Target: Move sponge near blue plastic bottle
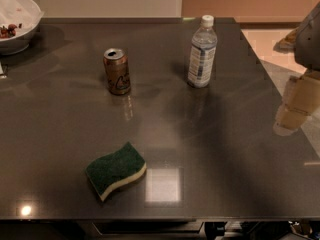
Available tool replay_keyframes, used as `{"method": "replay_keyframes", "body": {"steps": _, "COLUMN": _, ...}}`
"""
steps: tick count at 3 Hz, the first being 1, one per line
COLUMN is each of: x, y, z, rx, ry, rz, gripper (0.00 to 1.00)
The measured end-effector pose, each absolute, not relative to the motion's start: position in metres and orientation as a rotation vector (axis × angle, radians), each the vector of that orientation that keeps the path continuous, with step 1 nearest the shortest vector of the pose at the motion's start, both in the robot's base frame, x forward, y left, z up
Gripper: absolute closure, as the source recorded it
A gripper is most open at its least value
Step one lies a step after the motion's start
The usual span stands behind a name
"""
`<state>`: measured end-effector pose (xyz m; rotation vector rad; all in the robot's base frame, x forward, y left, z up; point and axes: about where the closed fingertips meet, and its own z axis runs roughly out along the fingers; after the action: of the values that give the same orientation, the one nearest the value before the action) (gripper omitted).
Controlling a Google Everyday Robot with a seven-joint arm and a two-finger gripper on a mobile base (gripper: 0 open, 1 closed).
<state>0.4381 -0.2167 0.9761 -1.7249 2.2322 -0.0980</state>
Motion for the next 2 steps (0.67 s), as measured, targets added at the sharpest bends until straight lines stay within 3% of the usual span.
{"method": "replay_keyframes", "body": {"steps": 2, "x": 0.4383, "y": -0.2113, "z": 0.9756, "rx": -1.735, "ry": 2.22, "rz": -0.078, "gripper": 0.0}}
